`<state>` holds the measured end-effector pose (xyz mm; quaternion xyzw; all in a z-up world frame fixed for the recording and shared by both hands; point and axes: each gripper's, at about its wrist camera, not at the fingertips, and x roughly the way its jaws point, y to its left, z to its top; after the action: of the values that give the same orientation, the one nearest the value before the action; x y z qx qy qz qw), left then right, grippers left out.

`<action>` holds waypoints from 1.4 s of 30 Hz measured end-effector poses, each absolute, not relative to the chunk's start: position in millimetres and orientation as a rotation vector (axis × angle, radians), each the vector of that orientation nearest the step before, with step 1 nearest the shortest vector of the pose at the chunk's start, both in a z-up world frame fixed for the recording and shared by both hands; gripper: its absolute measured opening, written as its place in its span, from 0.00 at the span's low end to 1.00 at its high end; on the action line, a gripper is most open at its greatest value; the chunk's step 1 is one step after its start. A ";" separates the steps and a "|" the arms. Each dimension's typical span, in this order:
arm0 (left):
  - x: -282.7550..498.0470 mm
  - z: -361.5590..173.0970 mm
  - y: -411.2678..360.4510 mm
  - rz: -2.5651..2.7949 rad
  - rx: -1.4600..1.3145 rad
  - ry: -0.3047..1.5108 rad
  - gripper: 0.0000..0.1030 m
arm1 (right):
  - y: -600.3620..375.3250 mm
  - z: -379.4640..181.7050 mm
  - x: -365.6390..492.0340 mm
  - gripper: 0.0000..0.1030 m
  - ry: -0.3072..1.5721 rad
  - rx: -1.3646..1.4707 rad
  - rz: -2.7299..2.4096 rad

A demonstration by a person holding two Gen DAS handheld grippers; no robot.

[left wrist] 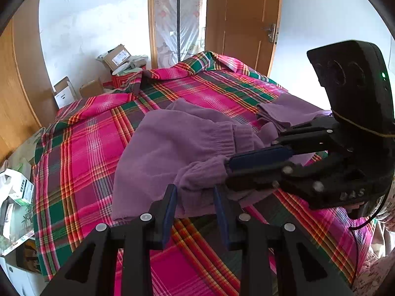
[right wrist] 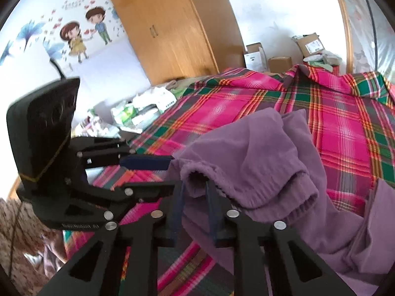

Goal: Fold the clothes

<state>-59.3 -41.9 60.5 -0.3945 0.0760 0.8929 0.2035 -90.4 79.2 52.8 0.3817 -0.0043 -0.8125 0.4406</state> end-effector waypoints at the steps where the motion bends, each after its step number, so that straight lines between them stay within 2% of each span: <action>1: -61.2 60.6 -43.0 2.502 -1.102 0.211 0.30 | 79.9 52.8 -93.8 0.17 -0.044 0.959 -2.014; 5: -69.0 61.1 -46.4 2.536 -1.114 0.220 0.30 | 87.8 53.2 -101.0 0.17 -0.144 0.977 -2.005; 16: -86.8 42.7 -14.1 2.437 -1.179 0.364 0.30 | 109.1 51.0 -103.5 0.21 -0.193 1.024 -2.058; 19: -92.4 45.5 -20.3 2.421 -1.181 0.269 0.30 | 117.3 51.9 -98.3 0.29 -0.146 1.020 -2.082; 22: -98.3 49.9 -33.5 2.430 -1.187 0.147 0.15 | 121.2 49.7 -93.5 0.30 -0.072 1.027 -2.093; 25: -103.1 57.5 -55.8 2.479 -1.185 -0.015 0.08 | 118.6 45.5 -87.1 0.30 0.009 1.029 -2.068; 36: -109.9 82.4 -127.1 2.675 -1.151 -0.386 0.08 | 93.4 38.3 -73.0 0.30 0.274 0.997 -2.093; 42: -104.6 93.9 -156.5 2.771 -1.089 -0.503 0.07 | 87.5 34.1 -65.5 0.29 0.372 1.009 -2.112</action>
<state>-104.6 -156.5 93.9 -0.3601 -0.1661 0.9160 0.0610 -65.5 87.5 34.1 0.3944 0.1455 -0.8256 0.3764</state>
